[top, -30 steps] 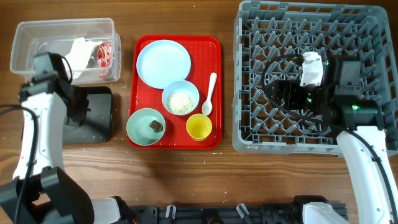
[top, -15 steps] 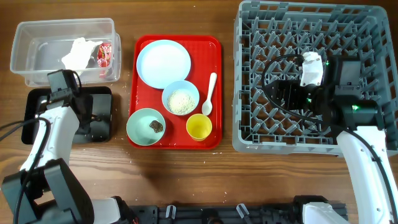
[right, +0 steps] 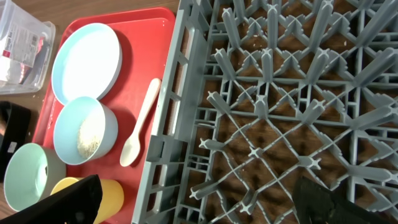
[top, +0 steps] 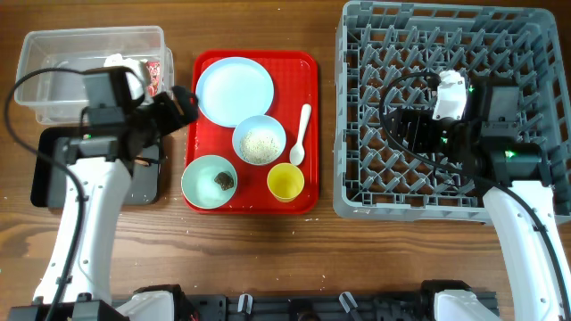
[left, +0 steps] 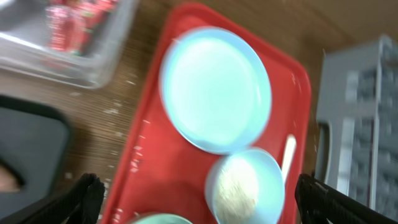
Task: Sort waste into correct bins and load items into the dishwasher rack
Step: 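Grasp the green bowl rim with the left gripper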
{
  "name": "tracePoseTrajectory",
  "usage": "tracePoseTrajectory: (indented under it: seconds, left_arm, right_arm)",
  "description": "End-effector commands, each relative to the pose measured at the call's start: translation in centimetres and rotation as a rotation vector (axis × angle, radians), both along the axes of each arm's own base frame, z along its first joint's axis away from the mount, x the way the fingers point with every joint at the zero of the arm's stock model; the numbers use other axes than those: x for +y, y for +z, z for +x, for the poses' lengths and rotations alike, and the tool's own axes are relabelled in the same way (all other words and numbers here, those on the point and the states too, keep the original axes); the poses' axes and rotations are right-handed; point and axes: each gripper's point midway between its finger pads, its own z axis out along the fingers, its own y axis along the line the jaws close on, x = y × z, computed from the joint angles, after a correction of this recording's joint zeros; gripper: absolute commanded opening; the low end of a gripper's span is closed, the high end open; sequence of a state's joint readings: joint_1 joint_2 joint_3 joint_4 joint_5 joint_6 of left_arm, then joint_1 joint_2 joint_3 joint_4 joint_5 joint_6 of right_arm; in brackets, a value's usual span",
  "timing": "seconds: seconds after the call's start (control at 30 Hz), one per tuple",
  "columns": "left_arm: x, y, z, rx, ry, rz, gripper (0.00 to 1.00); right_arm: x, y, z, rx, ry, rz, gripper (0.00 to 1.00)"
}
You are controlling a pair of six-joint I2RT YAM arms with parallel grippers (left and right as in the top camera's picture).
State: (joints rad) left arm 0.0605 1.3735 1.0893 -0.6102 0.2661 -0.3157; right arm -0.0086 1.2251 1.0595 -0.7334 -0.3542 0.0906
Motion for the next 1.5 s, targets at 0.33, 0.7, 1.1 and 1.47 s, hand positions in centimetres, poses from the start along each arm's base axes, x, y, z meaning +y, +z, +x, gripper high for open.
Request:
tracePoseTrajectory:
  seconds: [0.33, 0.7, 1.1, 1.47]
  left_arm:
    - [-9.9, -2.2, -3.0, 0.177, -0.391, 0.307, 1.0]
    - [-10.7, -8.7, -8.7, 0.462, -0.437, 0.219, 0.71]
    - [-9.8, -13.9, -9.4, 0.458, -0.374, 0.228, 0.38]
    - [-9.5, -15.5, -10.1, 0.445, -0.382, 0.311, 0.34]
  right_arm:
    - [-0.2, 0.6, 0.4, -0.011, -0.022, 0.0, 1.0]
    - [-0.2, 0.4, 0.2, 0.003, -0.022, -0.001, 1.0]
    - [-0.2, 0.3, 0.0, 0.011, -0.022, -0.001, 1.0]
    - [-0.2, 0.1, -0.1, 0.019, -0.022, -0.001, 1.0]
